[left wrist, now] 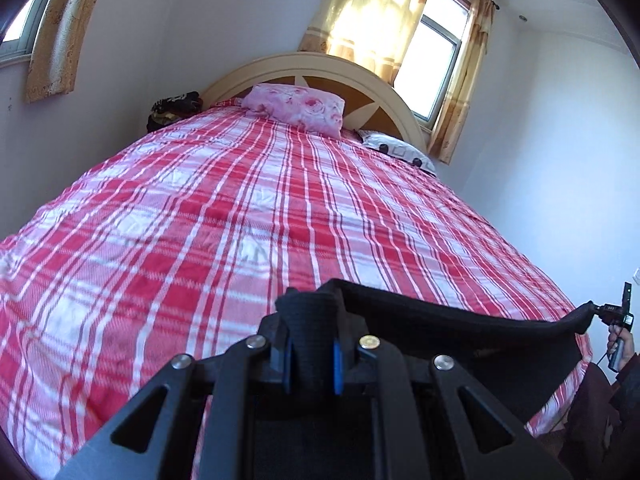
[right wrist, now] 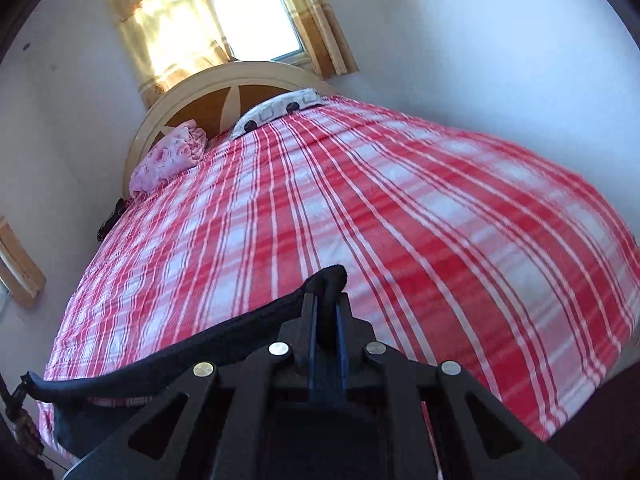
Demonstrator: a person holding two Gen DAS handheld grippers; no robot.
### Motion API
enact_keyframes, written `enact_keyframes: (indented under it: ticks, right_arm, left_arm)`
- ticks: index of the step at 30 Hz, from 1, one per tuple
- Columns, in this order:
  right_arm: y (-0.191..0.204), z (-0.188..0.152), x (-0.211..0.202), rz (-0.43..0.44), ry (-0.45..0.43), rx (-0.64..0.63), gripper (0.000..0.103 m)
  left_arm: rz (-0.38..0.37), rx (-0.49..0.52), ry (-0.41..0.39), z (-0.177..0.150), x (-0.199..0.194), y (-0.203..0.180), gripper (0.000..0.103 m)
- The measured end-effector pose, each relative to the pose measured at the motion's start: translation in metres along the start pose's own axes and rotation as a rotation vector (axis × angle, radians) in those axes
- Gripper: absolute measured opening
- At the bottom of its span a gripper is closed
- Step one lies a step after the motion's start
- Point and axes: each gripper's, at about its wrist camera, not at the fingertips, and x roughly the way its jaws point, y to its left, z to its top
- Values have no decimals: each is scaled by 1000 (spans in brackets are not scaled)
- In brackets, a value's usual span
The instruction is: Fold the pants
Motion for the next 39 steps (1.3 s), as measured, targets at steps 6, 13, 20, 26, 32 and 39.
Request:
enact_keyframes:
  ticks: [6, 13, 20, 26, 32, 39]
  right_arm:
    - [-29, -44, -7, 1, 36, 79, 8]
    - [-40, -77, -3, -14, 111, 82, 10]
    - [-46, -91, -19, -119, 106, 83, 52]
    - [-22, -101, -62, -299, 1, 42, 52]
    - [61, -117, -92, -174, -91, -110, 53]
    - [224, -180, -66, 191, 56, -444, 53]
  left_arm:
    - [3, -1, 8, -34, -10, 5, 15]
    - [34, 5, 44, -70, -13, 12, 36]
    - [83, 16, 39, -78, -33, 24, 77]
    - [91, 55, 50, -85, -34, 19, 77]
    - [162, 128, 63, -85, -35, 14, 79]
    - [136, 190, 76, -86, -35, 6, 56]
